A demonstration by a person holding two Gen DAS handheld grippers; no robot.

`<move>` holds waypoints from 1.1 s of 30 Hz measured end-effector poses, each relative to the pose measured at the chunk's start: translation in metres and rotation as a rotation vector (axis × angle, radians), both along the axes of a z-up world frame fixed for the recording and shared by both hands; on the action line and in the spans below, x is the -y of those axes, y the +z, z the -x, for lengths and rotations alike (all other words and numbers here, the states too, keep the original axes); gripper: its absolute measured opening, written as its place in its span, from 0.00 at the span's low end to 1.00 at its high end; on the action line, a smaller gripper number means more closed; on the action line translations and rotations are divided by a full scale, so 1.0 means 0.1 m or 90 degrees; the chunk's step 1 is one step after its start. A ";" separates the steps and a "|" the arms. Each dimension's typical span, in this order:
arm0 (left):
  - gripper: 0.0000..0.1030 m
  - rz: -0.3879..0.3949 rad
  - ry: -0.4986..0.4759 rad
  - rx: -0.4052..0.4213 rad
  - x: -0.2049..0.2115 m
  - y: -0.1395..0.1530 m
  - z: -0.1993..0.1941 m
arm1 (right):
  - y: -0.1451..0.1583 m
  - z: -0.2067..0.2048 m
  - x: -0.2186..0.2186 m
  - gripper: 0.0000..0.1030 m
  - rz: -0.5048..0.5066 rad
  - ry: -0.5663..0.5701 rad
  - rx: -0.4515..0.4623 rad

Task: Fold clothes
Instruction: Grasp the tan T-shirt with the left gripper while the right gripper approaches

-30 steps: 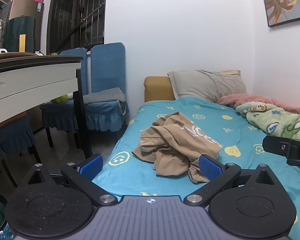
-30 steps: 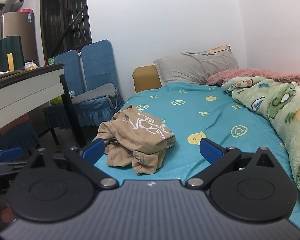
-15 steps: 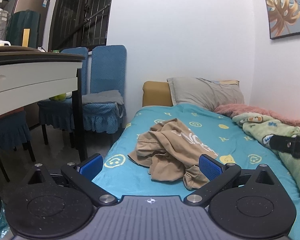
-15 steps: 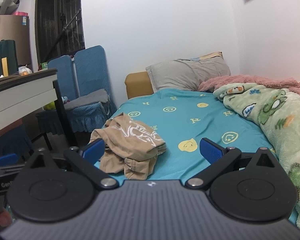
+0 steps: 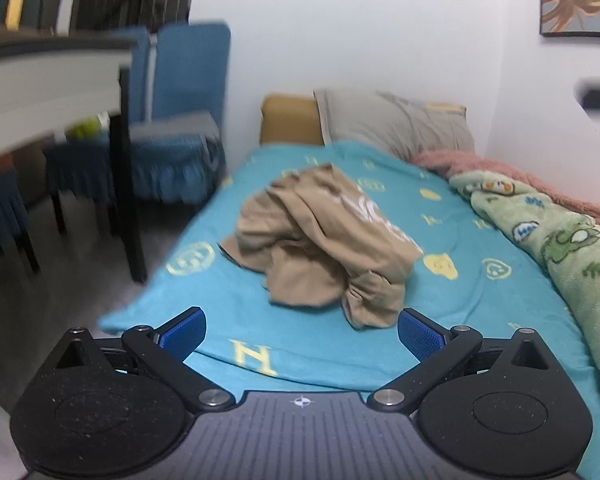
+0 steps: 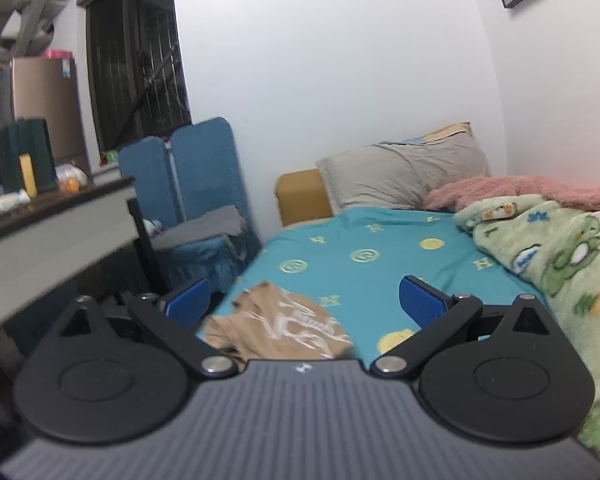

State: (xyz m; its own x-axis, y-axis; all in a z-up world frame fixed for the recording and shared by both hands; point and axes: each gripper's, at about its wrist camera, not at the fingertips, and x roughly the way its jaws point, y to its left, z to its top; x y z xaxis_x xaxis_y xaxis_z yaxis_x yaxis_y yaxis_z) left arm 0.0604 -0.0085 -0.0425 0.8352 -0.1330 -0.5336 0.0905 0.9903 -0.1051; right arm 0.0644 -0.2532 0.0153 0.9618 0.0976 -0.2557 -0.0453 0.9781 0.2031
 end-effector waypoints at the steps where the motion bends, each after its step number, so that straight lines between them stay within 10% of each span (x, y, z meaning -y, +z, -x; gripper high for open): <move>1: 1.00 0.010 -0.003 -0.015 0.00 -0.04 -0.09 | -0.09 -0.02 0.07 1.00 -0.016 -0.006 -0.013; 15: 0.86 0.335 -0.020 -0.119 0.35 -0.53 -1.94 | -0.52 -0.17 0.65 1.00 -0.090 -0.121 -0.057; 19: 0.68 0.257 0.001 -0.142 0.55 -0.62 -2.29 | -0.60 -0.27 0.77 1.00 -0.114 -0.138 -0.062; 24: 0.09 0.169 0.004 -0.132 0.58 -0.49 -2.44 | -0.69 -0.41 0.72 1.00 -0.109 -0.106 -0.076; 33: 0.04 0.056 -0.108 0.061 0.65 0.71 -1.71 | -0.68 -0.41 0.64 1.00 -0.128 -0.070 -0.066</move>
